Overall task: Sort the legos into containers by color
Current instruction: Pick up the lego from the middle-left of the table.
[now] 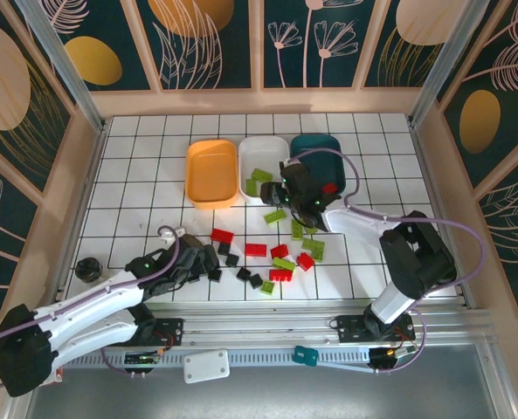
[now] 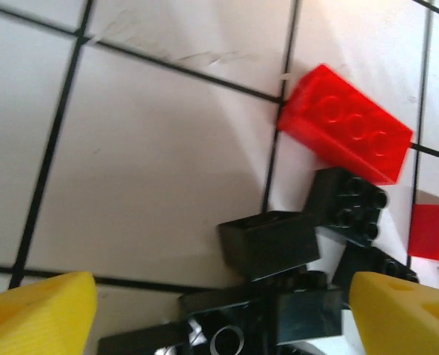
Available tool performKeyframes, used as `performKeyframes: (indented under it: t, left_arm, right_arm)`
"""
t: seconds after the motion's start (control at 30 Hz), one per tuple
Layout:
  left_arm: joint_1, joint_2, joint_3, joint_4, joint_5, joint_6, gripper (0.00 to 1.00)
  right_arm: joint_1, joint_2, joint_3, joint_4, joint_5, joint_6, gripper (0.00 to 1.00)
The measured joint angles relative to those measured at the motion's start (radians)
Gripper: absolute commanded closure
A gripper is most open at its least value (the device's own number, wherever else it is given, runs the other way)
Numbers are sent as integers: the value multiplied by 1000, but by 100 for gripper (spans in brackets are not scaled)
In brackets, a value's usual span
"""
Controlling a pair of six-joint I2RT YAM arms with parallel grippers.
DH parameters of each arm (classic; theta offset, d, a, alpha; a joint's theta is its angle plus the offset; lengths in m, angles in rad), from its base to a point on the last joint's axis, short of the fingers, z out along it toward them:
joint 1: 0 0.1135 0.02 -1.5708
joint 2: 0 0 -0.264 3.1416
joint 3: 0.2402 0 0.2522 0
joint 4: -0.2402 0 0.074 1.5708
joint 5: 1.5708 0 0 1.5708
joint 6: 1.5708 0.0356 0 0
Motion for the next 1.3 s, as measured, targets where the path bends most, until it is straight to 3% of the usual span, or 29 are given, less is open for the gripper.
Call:
performKeyframes:
  t: [0.3, 0.47, 0.9, 1.17, 1.3]
  left_arm:
    - [0, -149, -25, -135, -2, -108, 35]
    - [0, -181, -39, -175, 10, -141, 49]
    - [0, -166, -101, -126, 74, -163, 72]
    - [0, -147, -108, -65, 72, -172, 100]
    - [0, -170, -108, -78, 73, -169, 100]
  right_arm:
    - [1, -112, -144, 39, -7, 53, 40]
    - [1, -142, -167, 47, -5, 59, 40]
    - [1, -145, -185, 64, 15, 62, 40]
    - [1, -151, -185, 64, 20, 62, 39]
    - [1, -151, -187, 64, 20, 62, 39]
